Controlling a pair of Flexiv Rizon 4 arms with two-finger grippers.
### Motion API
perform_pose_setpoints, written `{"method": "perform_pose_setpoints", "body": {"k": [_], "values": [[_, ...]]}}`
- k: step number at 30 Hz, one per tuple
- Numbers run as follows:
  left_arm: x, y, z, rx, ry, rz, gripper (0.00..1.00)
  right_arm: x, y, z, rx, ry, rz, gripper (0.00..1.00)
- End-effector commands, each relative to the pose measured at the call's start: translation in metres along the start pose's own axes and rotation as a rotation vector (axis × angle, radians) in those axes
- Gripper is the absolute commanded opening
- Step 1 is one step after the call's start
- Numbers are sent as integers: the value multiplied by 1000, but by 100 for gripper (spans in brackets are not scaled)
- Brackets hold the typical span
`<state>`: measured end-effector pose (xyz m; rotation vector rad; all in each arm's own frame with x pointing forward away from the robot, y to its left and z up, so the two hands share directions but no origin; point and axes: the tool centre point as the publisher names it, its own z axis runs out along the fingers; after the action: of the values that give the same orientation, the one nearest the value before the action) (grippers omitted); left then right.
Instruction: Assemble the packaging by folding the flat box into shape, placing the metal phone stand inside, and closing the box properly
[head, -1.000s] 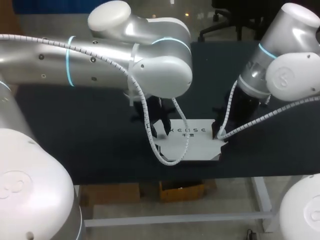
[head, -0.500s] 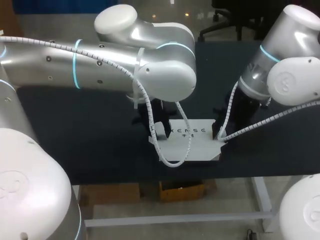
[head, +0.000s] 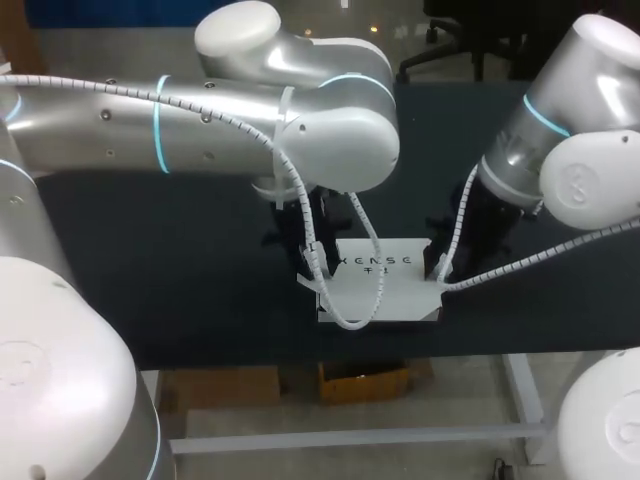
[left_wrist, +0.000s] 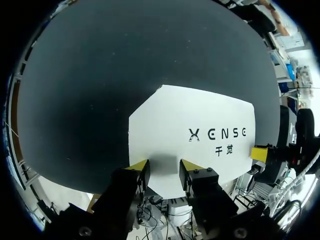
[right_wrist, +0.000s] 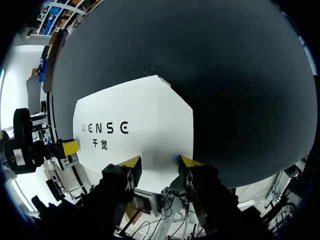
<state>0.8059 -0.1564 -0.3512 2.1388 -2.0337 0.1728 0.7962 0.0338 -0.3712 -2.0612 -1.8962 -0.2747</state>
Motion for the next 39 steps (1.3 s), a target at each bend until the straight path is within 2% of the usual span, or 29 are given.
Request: {"method": "perform_pose_setpoints", "body": {"k": [1,12,19,22,26,30,31,32,33,38,39], "values": [[3,-4,6,-12,-7,2,39,-1,-4,0,-15,0,-2,46],[-1,-7,9,-19,1,7,36,-3,-5,1,-30,5,-1,47],[-1,-7,10,-26,0,8,25,-2,-5,1,-24,8,2,49],[-1,-7,10,-26,0,8,25,-2,-5,1,-24,8,2,49],[-1,-7,10,-26,0,8,32,-2,-5,1,-24,8,2,53],[-1,-7,10,-26,0,8,36,-2,-5,1,-24,8,2,59],[-1,-7,10,-26,0,8,37,-2,-5,1,-24,8,2,64],[-1,-7,10,-26,0,8,38,-2,-5,1,-24,8,2,61],[-1,-7,10,-26,0,8,37,-2,-5,1,-24,8,2,67],[-1,-7,10,-26,0,8,37,-2,-5,1,-24,8,2,59],[-1,-7,10,-26,0,8,36,-2,-5,1,-24,8,2,61]]}}
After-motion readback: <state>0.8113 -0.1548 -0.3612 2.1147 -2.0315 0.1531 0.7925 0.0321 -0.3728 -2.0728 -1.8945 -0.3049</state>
